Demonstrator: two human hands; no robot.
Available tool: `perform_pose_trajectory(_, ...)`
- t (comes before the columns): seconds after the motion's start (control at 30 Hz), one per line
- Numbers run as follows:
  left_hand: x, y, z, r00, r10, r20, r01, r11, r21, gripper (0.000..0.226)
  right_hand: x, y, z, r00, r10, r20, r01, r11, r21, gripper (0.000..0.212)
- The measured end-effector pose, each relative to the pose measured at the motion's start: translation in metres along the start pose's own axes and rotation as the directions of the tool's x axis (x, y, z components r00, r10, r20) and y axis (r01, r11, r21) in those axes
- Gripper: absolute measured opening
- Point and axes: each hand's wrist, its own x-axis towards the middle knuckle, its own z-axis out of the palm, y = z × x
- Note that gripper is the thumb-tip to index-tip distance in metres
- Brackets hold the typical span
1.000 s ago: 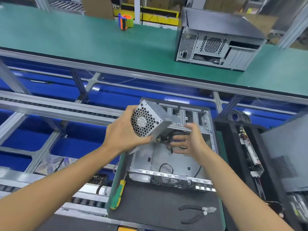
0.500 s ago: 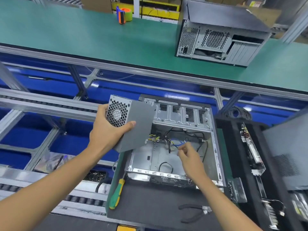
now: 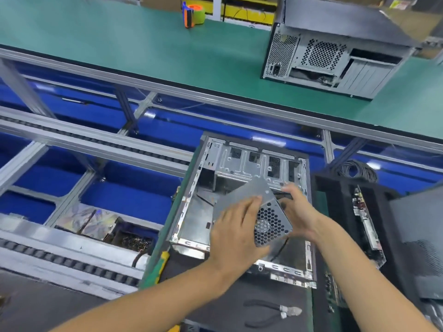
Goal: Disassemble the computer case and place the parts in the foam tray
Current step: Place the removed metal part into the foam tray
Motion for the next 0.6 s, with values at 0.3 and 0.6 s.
perform_pose_trajectory(0.3,0.006,0.015,0.039,0.991,0.13,0.015,-0.131,0.991,0.041,0.099,0.013,-0.03,-0.013,0.996,0.094,0.007,-0.087,0.95,-0.3,0.058)
perform_pose_trajectory(0.6,0.01,0.045,0.026,0.961,0.108,0.255,-0.142,0.983,0.118,0.09,0.019,-0.027,-0.028,0.999,0.011,-0.03,-0.019,0.963,-0.269,0.054)
